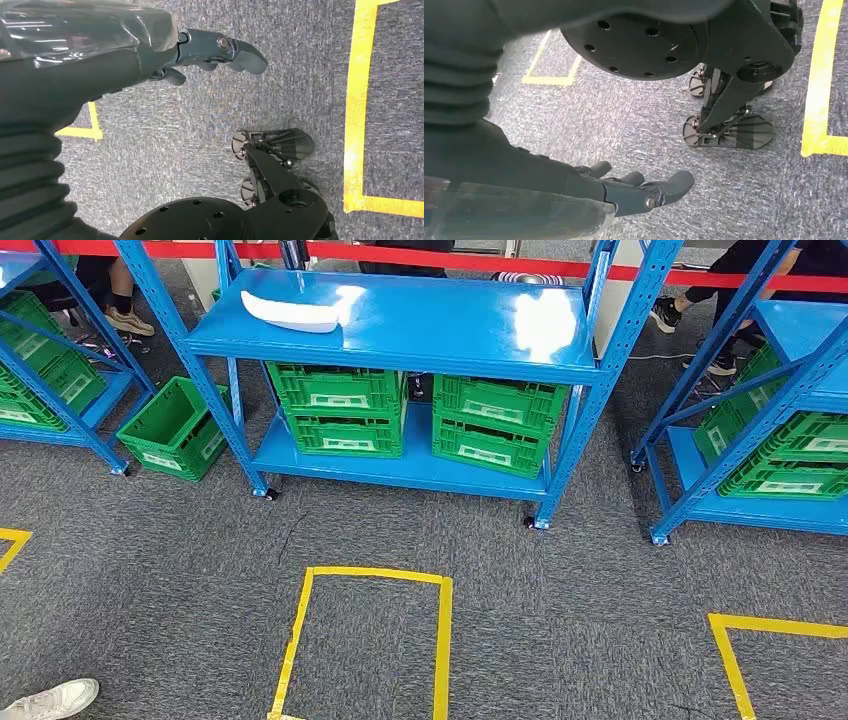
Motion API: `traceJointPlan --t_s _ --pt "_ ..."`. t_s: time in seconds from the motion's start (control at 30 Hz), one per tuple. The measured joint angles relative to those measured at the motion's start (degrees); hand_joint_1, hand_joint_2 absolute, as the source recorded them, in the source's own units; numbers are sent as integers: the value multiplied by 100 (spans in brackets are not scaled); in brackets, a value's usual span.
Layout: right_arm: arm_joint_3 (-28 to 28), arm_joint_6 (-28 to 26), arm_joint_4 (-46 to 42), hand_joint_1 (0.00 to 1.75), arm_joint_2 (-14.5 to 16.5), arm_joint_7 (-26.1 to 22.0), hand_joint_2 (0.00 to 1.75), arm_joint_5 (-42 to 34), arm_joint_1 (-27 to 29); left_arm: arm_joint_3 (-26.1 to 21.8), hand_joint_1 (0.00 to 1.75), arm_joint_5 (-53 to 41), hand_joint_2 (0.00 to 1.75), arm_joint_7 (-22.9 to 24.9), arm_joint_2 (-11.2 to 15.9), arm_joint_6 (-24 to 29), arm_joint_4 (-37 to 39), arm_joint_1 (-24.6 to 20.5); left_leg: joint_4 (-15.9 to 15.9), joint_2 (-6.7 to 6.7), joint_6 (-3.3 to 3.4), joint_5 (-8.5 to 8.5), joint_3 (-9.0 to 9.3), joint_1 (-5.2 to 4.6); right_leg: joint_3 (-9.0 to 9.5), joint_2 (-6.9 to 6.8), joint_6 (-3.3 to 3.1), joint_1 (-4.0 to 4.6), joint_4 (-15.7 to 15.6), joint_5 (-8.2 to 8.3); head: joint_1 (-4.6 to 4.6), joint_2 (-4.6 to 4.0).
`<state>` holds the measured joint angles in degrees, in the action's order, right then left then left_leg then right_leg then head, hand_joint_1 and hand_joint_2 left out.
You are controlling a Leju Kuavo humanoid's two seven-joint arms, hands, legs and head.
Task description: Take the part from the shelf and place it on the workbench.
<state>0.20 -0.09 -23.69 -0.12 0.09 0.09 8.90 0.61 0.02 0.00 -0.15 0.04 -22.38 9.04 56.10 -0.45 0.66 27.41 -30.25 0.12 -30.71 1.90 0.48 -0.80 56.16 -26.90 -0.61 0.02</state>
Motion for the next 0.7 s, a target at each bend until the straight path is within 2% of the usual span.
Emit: traceJointPlan --t_s 0.13,0.23,0.27,0.37,0.57,0.7 --pt "41 -53 16 0 2 0 175 -63 -34 50 0 109 175 -2 3 79 2 -48 0 0 0 0 -1 0 0 0 0 0 0 0 1 0" --pt "166 -230 67 0 5 11 44 -240 -122 192 0 423 175 -29 11 299 10 -153 0 0 1 -1 -1 0 2 0 0 0 0 1 1 0" --pt "215 -301 86 0 8 18 0 -304 -155 244 0 543 131 -47 15 383 14 -189 0 0 2 -2 0 0 2 0 0 0 0 1 2 0" --pt "385 -530 157 0 13 32 0 -502 -249 404 0 945 0 -127 37 656 35 -284 1 0 5 -6 2 0 2 0 0 0 1 1 2 0" --pt "764 -948 338 0 22 55 0 -897 -420 684 0 1833 0 -421 130 1146 30 -463 1 0 6 -7 5 0 0 -1 0 0 1 2 0 0" --pt "1028 -1206 466 0 27 76 0 -1128 -507 859 0 2359 0 -654 240 1371 -315 -527 1 0 6 -8 5 0 -1 -1 0 0 2 2 1 0"
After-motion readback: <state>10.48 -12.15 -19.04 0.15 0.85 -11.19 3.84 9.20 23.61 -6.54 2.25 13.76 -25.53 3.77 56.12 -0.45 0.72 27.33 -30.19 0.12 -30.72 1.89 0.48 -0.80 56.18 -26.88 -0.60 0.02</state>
